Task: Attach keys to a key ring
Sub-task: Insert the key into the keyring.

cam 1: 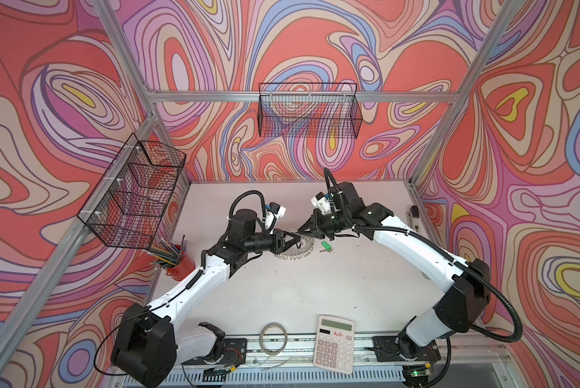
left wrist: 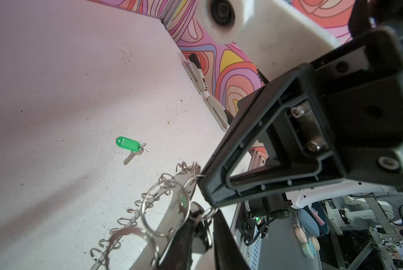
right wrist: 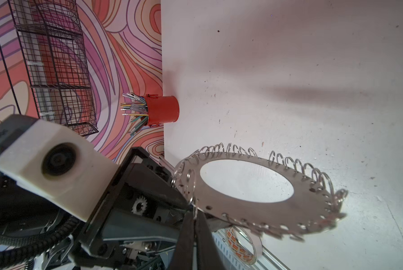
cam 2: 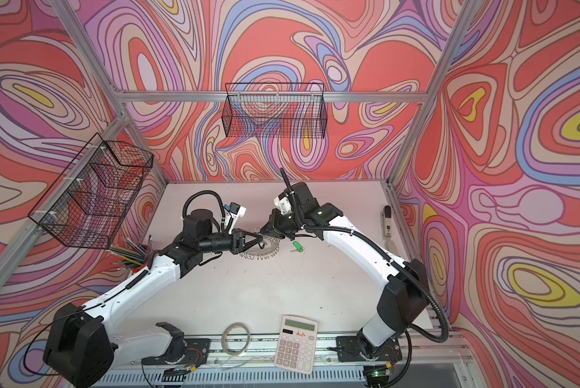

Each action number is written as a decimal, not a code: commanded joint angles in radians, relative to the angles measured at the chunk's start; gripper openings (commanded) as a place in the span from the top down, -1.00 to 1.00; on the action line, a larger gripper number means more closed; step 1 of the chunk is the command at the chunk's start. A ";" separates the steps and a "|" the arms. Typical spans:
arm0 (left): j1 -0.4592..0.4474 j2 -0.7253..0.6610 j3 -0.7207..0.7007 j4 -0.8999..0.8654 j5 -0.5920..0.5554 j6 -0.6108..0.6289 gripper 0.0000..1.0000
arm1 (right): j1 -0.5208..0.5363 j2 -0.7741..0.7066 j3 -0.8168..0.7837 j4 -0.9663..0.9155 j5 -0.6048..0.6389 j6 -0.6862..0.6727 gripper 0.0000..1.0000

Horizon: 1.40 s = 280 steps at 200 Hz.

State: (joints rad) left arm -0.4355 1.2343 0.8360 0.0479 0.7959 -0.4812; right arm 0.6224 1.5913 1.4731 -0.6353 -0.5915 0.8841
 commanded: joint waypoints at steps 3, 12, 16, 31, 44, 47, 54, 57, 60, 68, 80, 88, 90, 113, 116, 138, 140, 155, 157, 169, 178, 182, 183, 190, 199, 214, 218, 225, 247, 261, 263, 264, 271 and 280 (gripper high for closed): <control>0.000 -0.004 0.023 -0.048 -0.042 0.029 0.73 | -0.001 -0.034 -0.001 0.020 -0.033 0.013 1.00; 0.000 -0.006 0.028 -0.065 -0.047 0.036 0.78 | -0.004 -0.034 0.004 0.017 -0.034 0.010 1.00; 0.001 -0.007 0.029 -0.071 -0.050 0.038 0.80 | -0.006 -0.034 0.006 0.014 -0.034 0.008 1.00; 0.001 -0.012 0.028 -0.090 -0.056 0.044 0.87 | -0.010 -0.033 0.017 0.002 -0.035 -0.003 1.00; 0.001 -0.018 0.033 -0.123 -0.072 0.054 0.92 | -0.016 -0.031 0.033 -0.015 -0.036 -0.017 1.00; 0.000 -0.019 0.033 -0.130 -0.077 0.055 0.93 | -0.018 -0.029 0.038 -0.020 -0.036 -0.022 1.00; 0.001 -0.021 0.035 -0.149 -0.093 0.060 0.95 | -0.021 -0.027 0.049 -0.030 -0.036 -0.030 1.00; 0.001 -0.021 0.036 -0.159 -0.101 0.063 0.96 | -0.022 -0.027 0.053 -0.035 -0.037 -0.034 1.00; 0.001 -0.021 0.039 -0.168 -0.108 0.065 0.97 | -0.023 -0.026 0.058 -0.040 -0.039 -0.038 1.00; 0.000 -0.018 0.044 -0.185 -0.115 0.073 0.98 | -0.025 -0.020 0.069 -0.049 -0.050 -0.048 1.00; 0.000 -0.011 0.048 -0.203 -0.122 0.078 0.99 | -0.027 -0.010 0.091 -0.073 -0.069 -0.069 1.00; 0.000 -0.005 0.055 -0.214 -0.135 0.075 1.00 | -0.027 -0.005 0.101 -0.085 -0.080 -0.079 1.00; 0.000 -0.002 0.056 -0.217 -0.138 0.075 1.00 | -0.027 -0.005 0.102 -0.085 -0.083 -0.080 1.00; 0.001 0.025 0.082 -0.238 -0.128 0.067 0.94 | -0.027 0.000 0.107 -0.074 -0.120 -0.073 1.00; 0.000 0.026 0.084 -0.238 -0.123 0.066 0.93 | -0.026 0.001 0.105 -0.072 -0.125 -0.072 1.00; 0.001 0.002 0.088 -0.245 -0.102 0.061 0.62 | -0.027 0.008 0.096 -0.074 -0.136 -0.068 1.00; 0.000 -0.004 0.087 -0.249 -0.102 0.063 0.60 | -0.027 0.010 0.096 -0.075 -0.136 -0.067 1.00; 0.001 -0.050 0.096 -0.302 -0.116 0.086 0.35 | -0.027 0.015 0.092 -0.079 -0.137 -0.058 1.00; 0.000 -0.056 0.096 -0.318 -0.118 0.091 0.32 | -0.027 0.017 0.093 -0.078 -0.137 -0.057 1.00; 0.001 -0.101 0.104 -0.386 -0.125 0.117 0.15 | -0.027 0.022 0.095 -0.078 -0.136 -0.044 1.00; 0.000 -0.134 0.110 -0.430 -0.124 0.137 0.09 | -0.027 0.027 0.095 -0.081 -0.136 -0.037 1.00; 0.001 -0.149 0.113 -0.446 -0.123 0.148 0.08 | -0.027 0.028 0.094 -0.082 -0.136 -0.034 1.00; 0.000 -0.153 0.114 -0.449 -0.122 0.150 0.08 | -0.027 0.029 0.095 -0.083 -0.136 -0.033 1.00; 0.000 -0.176 0.119 -0.468 -0.118 0.169 0.08 | -0.027 0.034 0.093 -0.087 -0.139 -0.029 1.00; 0.001 -0.201 0.128 -0.484 -0.120 0.182 0.08 | -0.028 0.038 0.093 -0.086 -0.144 -0.020 1.00; 0.000 -0.223 0.155 -0.497 -0.135 0.198 0.13 | -0.029 0.042 0.086 -0.072 -0.155 0.005 1.00; 0.001 -0.225 0.160 -0.493 -0.140 0.200 0.14 | -0.029 0.041 0.081 -0.062 -0.158 0.015 1.00; 0.001 -0.232 0.161 -0.471 -0.152 0.203 0.19 | -0.029 0.039 0.073 -0.045 -0.164 0.033 1.00; -0.010 -0.255 0.134 -0.361 -0.272 0.253 0.43 | -0.029 0.034 0.058 -0.008 -0.187 0.069 1.00; -0.042 -0.264 0.129 -0.317 -0.360 0.330 0.49 | -0.030 0.031 0.053 0.001 -0.198 0.081 1.00; -0.046 -0.265 0.126 -0.317 -0.373 0.342 0.49 | -0.030 0.031 0.053 0.001 -0.200 0.082 1.00; -0.050 -0.266 0.124 -0.301 -0.378 0.348 0.49 | -0.030 0.030 0.050 0.006 -0.203 0.086 1.00; -0.074 -0.271 0.113 -0.257 -0.410 0.389 0.49 | -0.032 0.026 0.039 0.023 -0.214 0.105 1.00; -0.101 -0.277 0.091 -0.213 -0.443 0.447 0.49 | -0.034 0.022 0.021 0.049 -0.229 0.131 1.00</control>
State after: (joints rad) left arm -0.4805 0.9798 0.9695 -0.3000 0.5030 -0.2100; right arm 0.5957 1.6276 1.5291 -0.6613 -0.7639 0.9375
